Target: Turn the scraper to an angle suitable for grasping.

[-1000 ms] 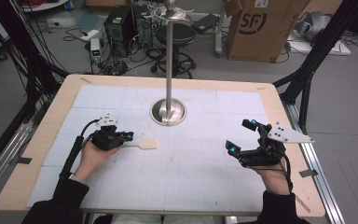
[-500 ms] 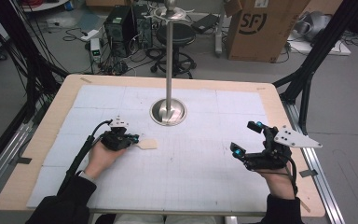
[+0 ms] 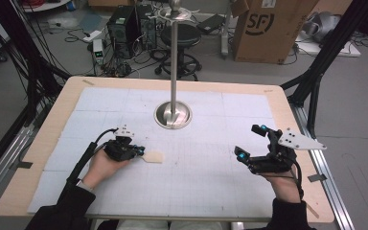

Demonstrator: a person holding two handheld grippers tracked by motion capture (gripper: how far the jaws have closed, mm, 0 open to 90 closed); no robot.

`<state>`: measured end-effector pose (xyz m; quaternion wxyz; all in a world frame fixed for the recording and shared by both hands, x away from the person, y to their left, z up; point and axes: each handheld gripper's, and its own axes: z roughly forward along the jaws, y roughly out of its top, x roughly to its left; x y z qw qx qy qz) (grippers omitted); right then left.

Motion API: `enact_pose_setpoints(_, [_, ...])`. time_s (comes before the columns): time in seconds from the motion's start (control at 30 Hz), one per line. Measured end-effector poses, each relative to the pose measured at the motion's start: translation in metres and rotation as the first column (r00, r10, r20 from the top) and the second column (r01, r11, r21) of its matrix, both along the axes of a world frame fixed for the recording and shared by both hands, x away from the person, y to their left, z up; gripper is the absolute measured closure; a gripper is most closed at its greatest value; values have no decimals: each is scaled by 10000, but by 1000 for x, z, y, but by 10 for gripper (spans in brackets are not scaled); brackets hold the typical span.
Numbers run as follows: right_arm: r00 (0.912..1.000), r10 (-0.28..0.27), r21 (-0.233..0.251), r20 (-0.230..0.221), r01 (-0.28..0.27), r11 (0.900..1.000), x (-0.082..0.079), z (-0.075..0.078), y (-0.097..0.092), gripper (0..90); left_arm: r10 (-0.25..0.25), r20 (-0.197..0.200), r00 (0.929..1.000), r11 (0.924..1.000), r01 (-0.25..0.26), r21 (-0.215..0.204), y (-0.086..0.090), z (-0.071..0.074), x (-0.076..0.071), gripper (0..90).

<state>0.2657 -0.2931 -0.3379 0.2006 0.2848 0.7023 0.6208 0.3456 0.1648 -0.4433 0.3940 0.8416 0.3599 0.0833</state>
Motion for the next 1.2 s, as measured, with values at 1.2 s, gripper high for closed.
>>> enact_pose_setpoints(1.2, [9980,609,-91,-162,-611,9981,22,1,22,11,-177,-535,9984,9997,186,157,52,4,-56,899])
